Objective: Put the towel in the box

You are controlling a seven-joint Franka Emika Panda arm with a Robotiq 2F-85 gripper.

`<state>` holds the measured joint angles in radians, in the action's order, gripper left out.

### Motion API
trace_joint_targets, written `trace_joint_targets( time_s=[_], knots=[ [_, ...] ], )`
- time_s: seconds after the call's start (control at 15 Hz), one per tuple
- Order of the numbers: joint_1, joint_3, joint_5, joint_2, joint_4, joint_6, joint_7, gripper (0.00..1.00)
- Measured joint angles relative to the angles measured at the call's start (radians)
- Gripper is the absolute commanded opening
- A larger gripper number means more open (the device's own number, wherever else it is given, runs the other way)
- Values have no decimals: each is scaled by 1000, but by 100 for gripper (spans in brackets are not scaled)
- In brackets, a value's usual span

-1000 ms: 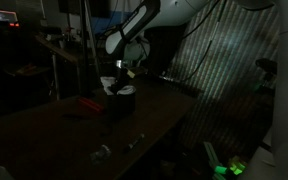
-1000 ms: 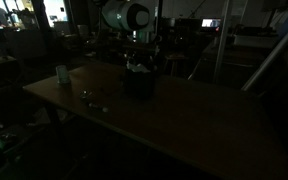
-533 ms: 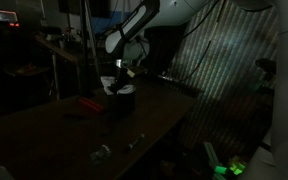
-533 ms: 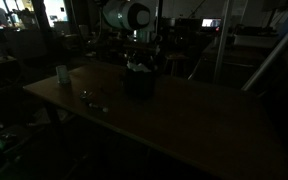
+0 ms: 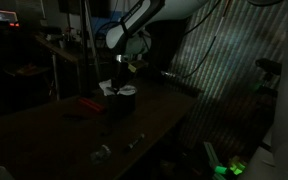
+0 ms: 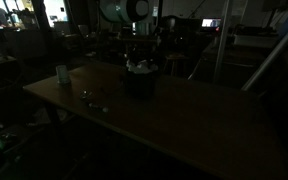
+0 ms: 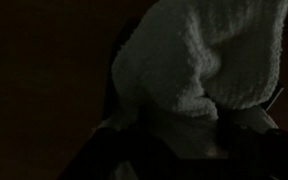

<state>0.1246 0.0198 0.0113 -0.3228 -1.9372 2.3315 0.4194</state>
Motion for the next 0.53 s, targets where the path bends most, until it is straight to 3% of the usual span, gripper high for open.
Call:
trace_joint_targets(
  time_s=[0.33,0.47,0.53],
  knots=[
    [-12,-2,50,55,-27,1,-29,100],
    [-17,-4,68,78,-37,1,-45,75],
    [-19,-6,79,89,-40,1,-53,70]
  ],
)
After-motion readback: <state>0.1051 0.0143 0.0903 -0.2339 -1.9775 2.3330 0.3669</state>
